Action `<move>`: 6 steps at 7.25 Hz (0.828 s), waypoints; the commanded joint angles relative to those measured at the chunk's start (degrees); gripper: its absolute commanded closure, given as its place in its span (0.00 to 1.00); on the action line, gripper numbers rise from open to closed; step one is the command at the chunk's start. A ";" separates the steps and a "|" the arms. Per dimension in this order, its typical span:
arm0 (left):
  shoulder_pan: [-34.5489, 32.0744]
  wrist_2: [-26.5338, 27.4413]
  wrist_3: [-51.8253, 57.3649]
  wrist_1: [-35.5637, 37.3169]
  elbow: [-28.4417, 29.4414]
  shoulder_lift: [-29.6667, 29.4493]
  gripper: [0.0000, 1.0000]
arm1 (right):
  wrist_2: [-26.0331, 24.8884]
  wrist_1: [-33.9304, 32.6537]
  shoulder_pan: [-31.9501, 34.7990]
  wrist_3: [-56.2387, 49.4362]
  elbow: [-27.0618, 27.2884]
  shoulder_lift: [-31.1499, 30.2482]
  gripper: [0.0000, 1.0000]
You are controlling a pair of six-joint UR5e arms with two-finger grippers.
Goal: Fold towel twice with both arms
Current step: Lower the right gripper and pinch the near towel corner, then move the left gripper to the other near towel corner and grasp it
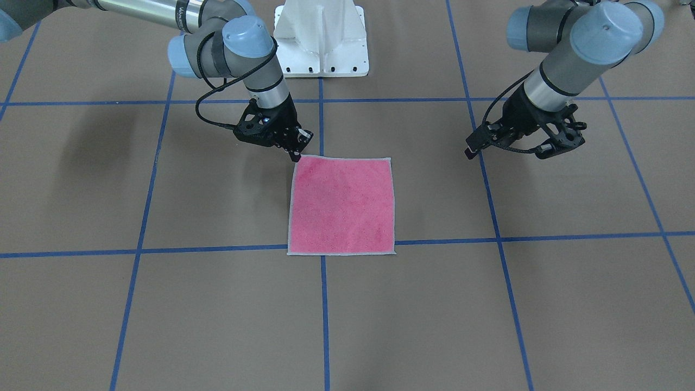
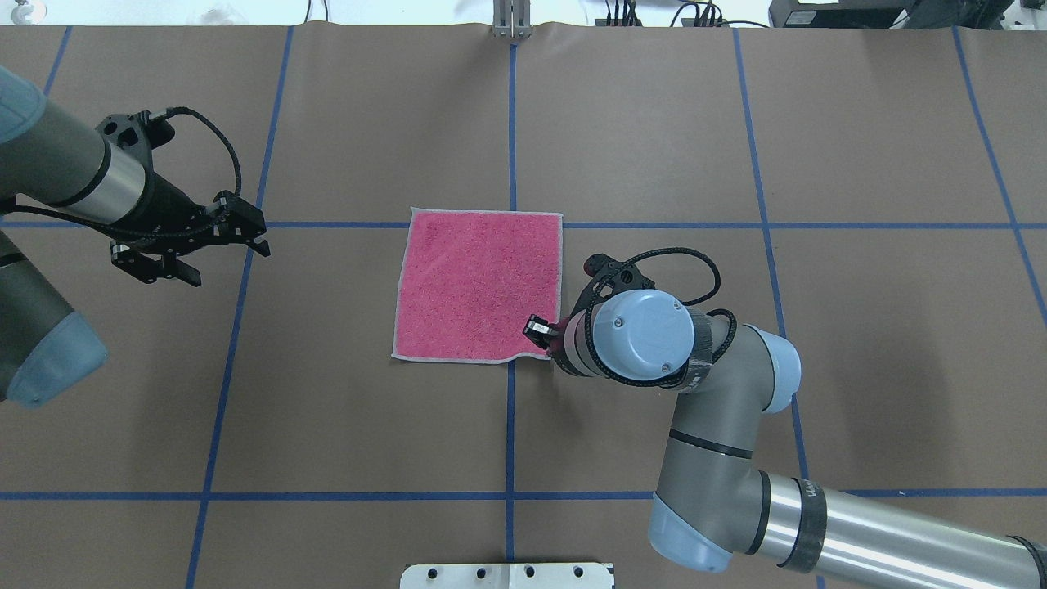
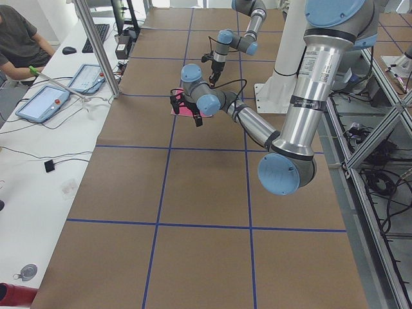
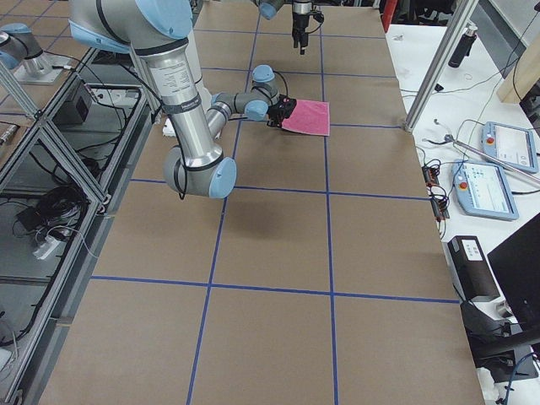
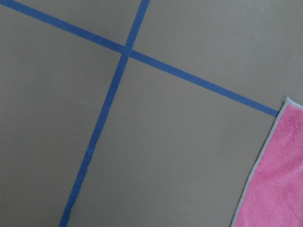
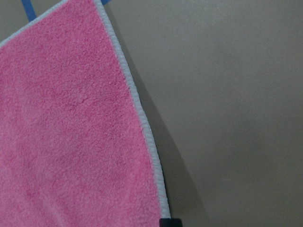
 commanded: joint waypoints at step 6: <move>5.08 7.88 -13.26 -0.11 1.21 -6.63 0.00 | 1.53 -0.13 1.34 -0.08 8.44 -7.32 1.00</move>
